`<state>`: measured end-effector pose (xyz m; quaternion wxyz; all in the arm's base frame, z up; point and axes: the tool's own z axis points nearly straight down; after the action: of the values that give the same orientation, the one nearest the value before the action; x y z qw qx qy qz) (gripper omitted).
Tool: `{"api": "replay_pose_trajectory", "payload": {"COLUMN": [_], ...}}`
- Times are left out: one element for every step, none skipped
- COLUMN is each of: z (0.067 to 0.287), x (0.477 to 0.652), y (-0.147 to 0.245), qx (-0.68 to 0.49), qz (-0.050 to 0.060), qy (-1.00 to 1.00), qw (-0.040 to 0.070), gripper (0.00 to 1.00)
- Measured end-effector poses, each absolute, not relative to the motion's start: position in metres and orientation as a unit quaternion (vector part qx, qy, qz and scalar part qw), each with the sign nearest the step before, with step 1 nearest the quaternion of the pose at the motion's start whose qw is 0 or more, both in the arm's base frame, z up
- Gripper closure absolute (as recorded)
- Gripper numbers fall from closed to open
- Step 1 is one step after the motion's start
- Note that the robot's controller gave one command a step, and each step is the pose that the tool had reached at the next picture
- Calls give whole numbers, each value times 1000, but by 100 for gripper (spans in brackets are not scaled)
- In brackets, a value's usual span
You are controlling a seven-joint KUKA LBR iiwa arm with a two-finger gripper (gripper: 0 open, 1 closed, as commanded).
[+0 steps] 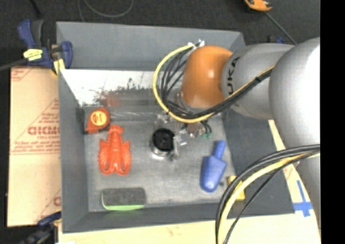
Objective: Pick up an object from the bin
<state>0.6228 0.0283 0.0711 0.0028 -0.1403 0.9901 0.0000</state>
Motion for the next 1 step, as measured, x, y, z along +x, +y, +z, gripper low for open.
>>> {"api": "replay_pose_trajectory", "payload": {"z": [71], "x": [622], "y": [33], "qx": [-263], "qz": [0], "qy": [965], "qw": [2], "gripper": [100]}}
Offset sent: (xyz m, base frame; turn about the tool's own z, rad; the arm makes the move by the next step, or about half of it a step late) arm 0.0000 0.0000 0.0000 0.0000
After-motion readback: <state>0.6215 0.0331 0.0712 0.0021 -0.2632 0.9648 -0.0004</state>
